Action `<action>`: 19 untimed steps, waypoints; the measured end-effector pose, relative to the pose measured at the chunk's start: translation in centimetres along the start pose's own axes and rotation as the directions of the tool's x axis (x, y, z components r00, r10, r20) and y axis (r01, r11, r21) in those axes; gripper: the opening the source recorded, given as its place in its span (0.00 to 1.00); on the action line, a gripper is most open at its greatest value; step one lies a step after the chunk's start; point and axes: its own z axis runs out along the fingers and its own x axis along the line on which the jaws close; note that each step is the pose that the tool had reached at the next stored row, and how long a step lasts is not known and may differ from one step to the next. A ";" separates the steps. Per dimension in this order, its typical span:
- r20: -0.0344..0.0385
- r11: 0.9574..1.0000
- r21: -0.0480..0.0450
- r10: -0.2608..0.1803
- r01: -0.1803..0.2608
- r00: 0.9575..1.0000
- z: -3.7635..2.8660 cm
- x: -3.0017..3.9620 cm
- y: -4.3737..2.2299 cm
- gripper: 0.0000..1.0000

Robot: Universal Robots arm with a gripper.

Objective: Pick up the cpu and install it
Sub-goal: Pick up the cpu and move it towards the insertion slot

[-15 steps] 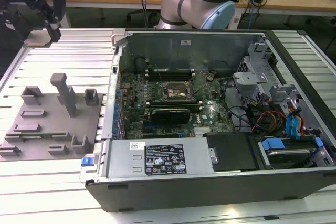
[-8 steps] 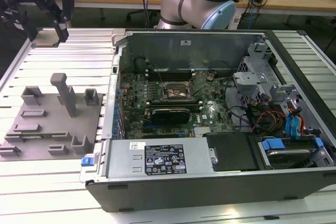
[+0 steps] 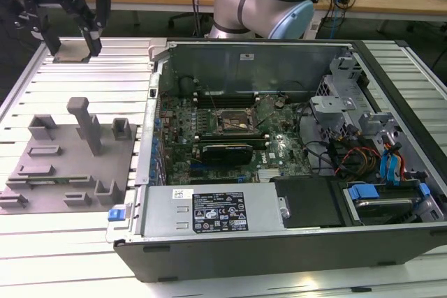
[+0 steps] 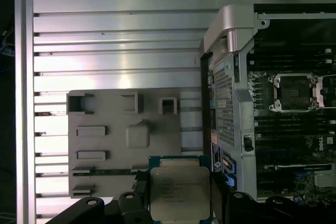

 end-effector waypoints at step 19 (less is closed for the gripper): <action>0.000 1.000 0.000 0.000 0.000 1.000 0.13 -5.01 0.15 0.55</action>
